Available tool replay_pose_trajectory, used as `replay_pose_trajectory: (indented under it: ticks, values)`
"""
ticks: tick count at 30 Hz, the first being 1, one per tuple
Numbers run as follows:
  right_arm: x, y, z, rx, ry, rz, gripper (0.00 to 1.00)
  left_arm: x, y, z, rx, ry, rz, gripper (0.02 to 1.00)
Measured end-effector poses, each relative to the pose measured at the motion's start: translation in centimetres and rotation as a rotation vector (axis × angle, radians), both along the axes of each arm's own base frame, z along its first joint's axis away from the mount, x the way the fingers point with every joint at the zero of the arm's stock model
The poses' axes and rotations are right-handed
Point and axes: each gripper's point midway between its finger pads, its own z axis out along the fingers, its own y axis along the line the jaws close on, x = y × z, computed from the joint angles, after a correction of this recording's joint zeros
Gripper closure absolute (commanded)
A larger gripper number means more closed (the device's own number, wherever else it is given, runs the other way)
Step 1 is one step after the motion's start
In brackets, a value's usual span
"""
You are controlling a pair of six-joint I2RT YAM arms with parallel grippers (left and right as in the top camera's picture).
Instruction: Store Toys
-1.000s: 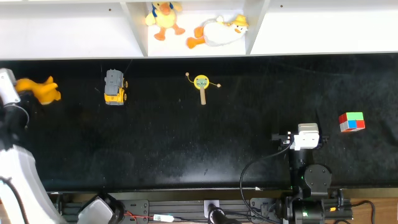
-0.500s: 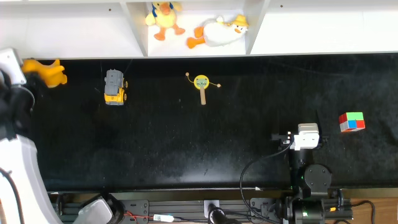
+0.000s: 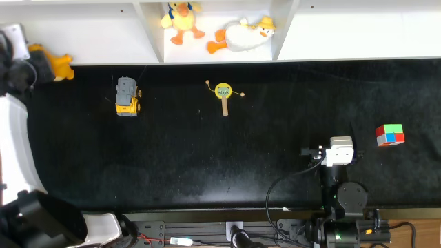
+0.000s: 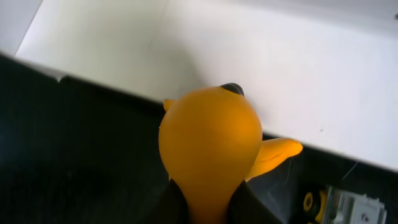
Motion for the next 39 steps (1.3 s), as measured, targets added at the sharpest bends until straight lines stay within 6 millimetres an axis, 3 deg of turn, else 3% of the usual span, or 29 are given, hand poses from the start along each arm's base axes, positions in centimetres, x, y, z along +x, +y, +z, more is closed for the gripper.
replay_pose_trajectory:
  ticks: [13,26,39]
  values:
    - [0.0,0.0,0.0,0.0,0.0,0.0,0.005,2.0,0.1,1.5,0.062,-0.074,-0.007,0.844]
    - [0.0,0.0,0.0,0.0,0.0,0.0,0.005,3.0,0.6,-0.1,0.057,-0.055,-0.005,0.847]
    - [0.0,0.0,0.0,0.0,0.0,0.0,0.005,3.6,0.9,0.6,0.083,-0.089,-0.014,0.847]
